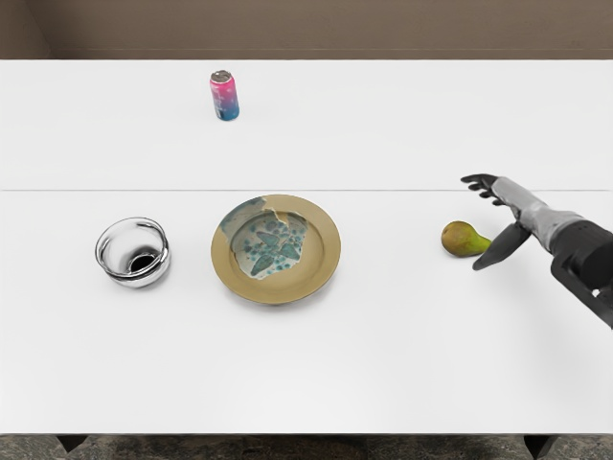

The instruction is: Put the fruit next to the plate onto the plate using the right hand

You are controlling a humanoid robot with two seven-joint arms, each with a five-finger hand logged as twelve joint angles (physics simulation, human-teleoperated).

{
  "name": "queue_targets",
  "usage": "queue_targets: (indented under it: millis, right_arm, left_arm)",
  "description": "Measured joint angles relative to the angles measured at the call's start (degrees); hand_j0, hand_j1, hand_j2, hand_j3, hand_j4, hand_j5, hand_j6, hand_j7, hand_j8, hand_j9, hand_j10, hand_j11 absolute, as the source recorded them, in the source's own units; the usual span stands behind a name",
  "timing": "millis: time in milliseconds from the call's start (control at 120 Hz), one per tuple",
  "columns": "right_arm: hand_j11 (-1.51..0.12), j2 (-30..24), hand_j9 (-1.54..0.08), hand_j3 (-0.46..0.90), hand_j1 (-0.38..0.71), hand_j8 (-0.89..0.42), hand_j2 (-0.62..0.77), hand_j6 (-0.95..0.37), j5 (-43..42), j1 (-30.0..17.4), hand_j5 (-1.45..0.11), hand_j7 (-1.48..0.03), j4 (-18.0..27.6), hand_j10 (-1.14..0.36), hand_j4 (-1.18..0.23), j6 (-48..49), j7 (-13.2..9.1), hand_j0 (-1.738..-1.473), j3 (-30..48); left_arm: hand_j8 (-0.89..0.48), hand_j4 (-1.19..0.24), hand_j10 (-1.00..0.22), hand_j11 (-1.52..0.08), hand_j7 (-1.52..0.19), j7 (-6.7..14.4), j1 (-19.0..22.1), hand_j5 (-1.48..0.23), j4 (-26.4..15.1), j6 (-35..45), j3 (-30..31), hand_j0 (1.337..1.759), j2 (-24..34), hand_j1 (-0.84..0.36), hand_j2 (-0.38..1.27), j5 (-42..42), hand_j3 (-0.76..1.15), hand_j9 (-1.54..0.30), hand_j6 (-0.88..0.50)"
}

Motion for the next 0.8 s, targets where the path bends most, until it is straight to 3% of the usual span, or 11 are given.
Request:
queue_targets:
  millis: [125, 333, 800]
  right_arm:
    - [-0.25, 1.49, -0.25, 0.00, -0.12, -0.20, -0.03, -0.20, -0.70, 0.51, -0.25, -0.25, 0.23, -0.20, -0.20, -1.54, -2.90, -1.658, -0.81]
    - [-0.29, 3.33, -0.29, 0.00, -0.08, -0.23, -0.04, -0.23, -0.97, 1.02, -0.29, -0.29, 0.36, -0.23, -0.23, -3.45, -9.56, -1.658, -1.15]
    - [-0.35, 5.12, -0.36, 0.00, -0.02, -0.28, -0.05, -0.28, -2.94, 2.28, -0.36, -0.35, 0.23, -0.28, -0.28, -5.07, -11.24, -1.658, -1.47]
  left_arm:
    - [0.00, 0.00, 0.00, 0.00, 0.00, 0.01, 0.00, 0.00, 0.00, -0.02, 0.00, 1.658, 0.00, 0.35, 0.00, 0.00, 0.00, 0.00, 0.00]
    - [0.00, 0.00, 0.00, 0.00, 0.00, 0.02, 0.00, 0.00, 0.00, 0.00, 0.00, 1.658, 0.00, 0.35, 0.00, 0.00, 0.00, 0.00, 0.00]
    - [0.00, 0.00, 0.00, 0.00, 0.00, 0.00, 0.00, 0.00, 0.00, -0.01, -0.01, 1.658, 0.00, 0.35, 0.00, 0.00, 0.00, 0.00, 0.00]
